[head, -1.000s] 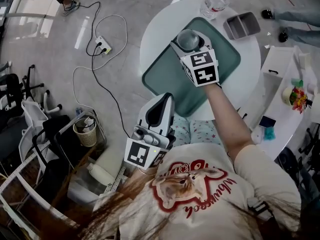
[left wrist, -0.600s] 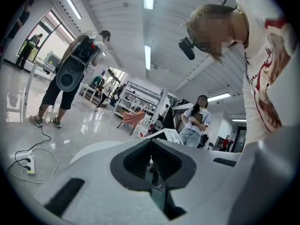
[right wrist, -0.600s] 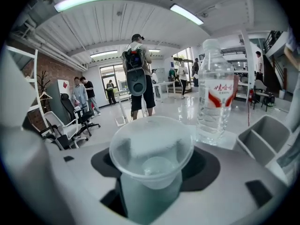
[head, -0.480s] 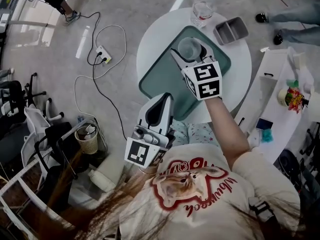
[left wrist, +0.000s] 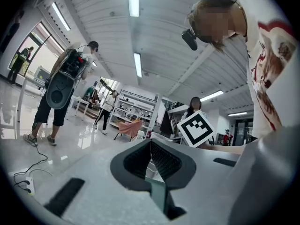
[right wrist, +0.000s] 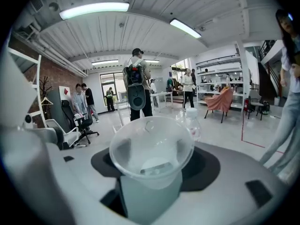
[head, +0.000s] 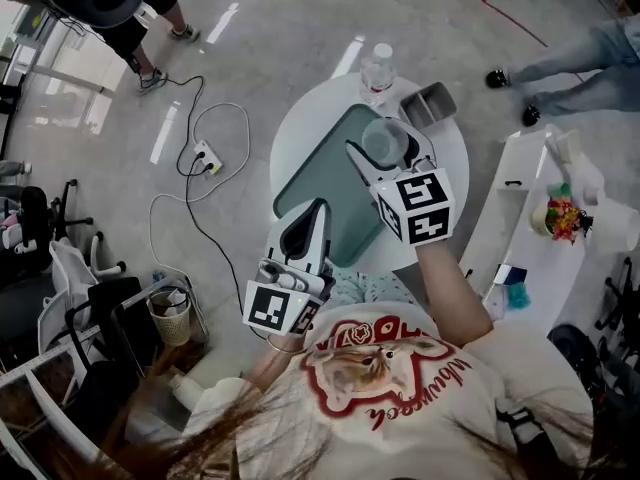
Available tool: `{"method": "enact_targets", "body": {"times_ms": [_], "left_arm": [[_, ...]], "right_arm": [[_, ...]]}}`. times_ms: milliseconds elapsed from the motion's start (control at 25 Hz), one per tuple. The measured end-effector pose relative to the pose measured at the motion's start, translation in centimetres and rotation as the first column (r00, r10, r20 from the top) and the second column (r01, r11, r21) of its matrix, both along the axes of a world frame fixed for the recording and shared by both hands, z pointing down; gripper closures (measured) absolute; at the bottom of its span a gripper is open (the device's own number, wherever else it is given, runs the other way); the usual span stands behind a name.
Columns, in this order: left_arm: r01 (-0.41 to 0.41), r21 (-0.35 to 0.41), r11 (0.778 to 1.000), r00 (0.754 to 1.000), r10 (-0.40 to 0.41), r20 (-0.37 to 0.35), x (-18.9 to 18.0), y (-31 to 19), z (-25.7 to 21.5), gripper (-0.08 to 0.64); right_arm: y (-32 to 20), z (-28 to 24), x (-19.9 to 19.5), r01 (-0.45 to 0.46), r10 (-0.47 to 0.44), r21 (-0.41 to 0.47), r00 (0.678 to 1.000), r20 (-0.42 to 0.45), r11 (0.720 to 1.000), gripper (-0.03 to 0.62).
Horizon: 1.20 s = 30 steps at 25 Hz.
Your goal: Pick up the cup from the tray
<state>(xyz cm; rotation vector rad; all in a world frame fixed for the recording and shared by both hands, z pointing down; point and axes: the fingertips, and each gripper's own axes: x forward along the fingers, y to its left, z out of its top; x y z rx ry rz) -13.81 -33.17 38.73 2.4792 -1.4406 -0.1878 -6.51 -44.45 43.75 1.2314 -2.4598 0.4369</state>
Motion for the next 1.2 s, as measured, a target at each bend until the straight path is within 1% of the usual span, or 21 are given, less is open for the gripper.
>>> {"method": "enact_targets", "body": {"times_ms": [120,280,440,600,840,1200], "left_arm": [[-0.001,0.025,1.0,1.0,0.001,0.007,0.2,-0.5,-1.0,0.546],[-0.001,0.051,0.999,1.0,0.0,0.019,0.4,-0.7,-2.2,0.546],[-0.015,0.071,0.997,0.999,0.012,0.035,1.0,-0.9,-3.0,0.546],[-0.018,0.097,0.995,0.999,0.014,0.041,1.0,-1.1,-4.1,0.546],[-0.037,0.135,0.99,0.998,0.03,0.056,1.6,-0.6,-5.6,0.546],[-0.062,0.161,0.985,0.996,0.051,0.071,3.0,0.3,-6.8,0.546]], "right_arm": [[0.2,-2.1,0.3,0.012,-0.012,0.016,1.0,0.026,1.0,0.265],[1.2,-4.1,1.0,0.029,-0.03,0.034,0.999,0.02,0.999,0.265],[2.6,-5.6,1.7,0.042,-0.043,0.036,0.998,0.034,0.998,0.265],[3.6,-7.3,1.9,0.051,-0.054,0.044,0.996,0.068,0.998,0.265],[5.6,-9.5,2.9,0.052,-0.059,0.093,0.996,0.069,0.994,0.265],[7.6,-12.1,3.8,0.065,-0.08,0.152,0.992,0.098,0.986,0.265]]}}
